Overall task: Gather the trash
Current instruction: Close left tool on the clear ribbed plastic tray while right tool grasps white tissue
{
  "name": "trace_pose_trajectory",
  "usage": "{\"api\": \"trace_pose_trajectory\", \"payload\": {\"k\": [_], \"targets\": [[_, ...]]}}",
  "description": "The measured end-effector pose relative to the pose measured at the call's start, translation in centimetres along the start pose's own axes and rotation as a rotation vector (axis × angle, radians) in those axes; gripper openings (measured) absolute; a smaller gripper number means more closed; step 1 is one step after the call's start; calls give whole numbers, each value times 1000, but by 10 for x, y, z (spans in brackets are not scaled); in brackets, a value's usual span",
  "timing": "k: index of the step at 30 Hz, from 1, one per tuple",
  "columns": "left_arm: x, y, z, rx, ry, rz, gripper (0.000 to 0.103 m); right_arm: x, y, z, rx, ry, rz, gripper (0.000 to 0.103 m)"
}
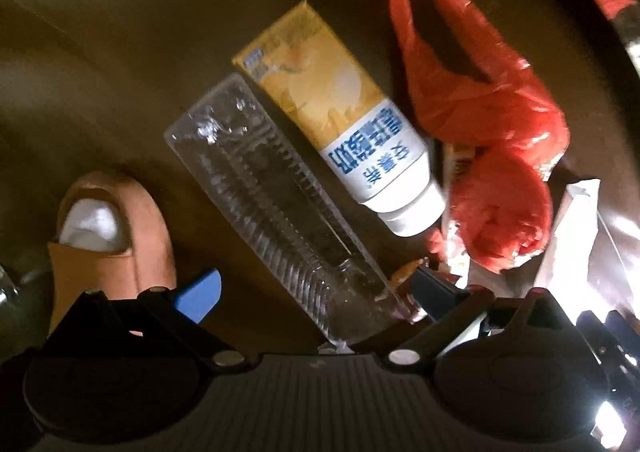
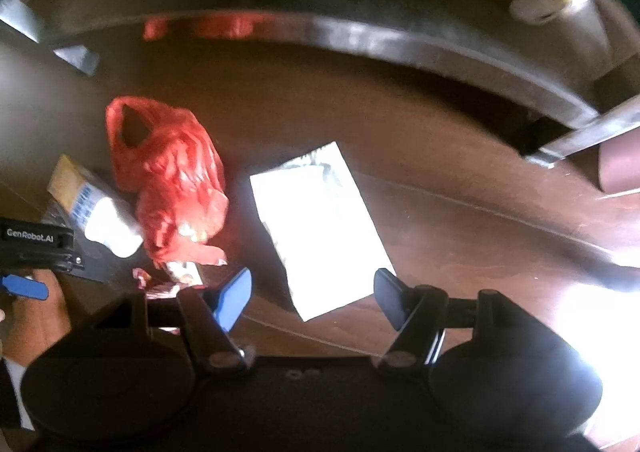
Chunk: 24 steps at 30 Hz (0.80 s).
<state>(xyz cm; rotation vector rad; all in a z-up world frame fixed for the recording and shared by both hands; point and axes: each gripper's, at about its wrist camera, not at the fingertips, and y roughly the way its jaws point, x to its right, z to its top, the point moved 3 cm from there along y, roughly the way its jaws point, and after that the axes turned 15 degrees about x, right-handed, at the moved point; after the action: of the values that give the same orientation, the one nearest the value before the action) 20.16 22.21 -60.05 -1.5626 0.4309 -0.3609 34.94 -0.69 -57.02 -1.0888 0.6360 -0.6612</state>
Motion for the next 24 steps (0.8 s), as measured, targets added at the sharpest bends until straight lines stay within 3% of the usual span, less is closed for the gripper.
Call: {"api": "trace_pose_trajectory", "payload": {"k": [13,20,24], "targets": [[-5,39,-4,-34,-32,11,101,-12,54,4,-41,-50,5,64],[-8,52,-5,-58,-39,1,79,-19,63,3,-21,-107,-45,66],[-10,54,-7,-63,-57,-22,73,-25,63,1,-21,-165,-63,64]]}}
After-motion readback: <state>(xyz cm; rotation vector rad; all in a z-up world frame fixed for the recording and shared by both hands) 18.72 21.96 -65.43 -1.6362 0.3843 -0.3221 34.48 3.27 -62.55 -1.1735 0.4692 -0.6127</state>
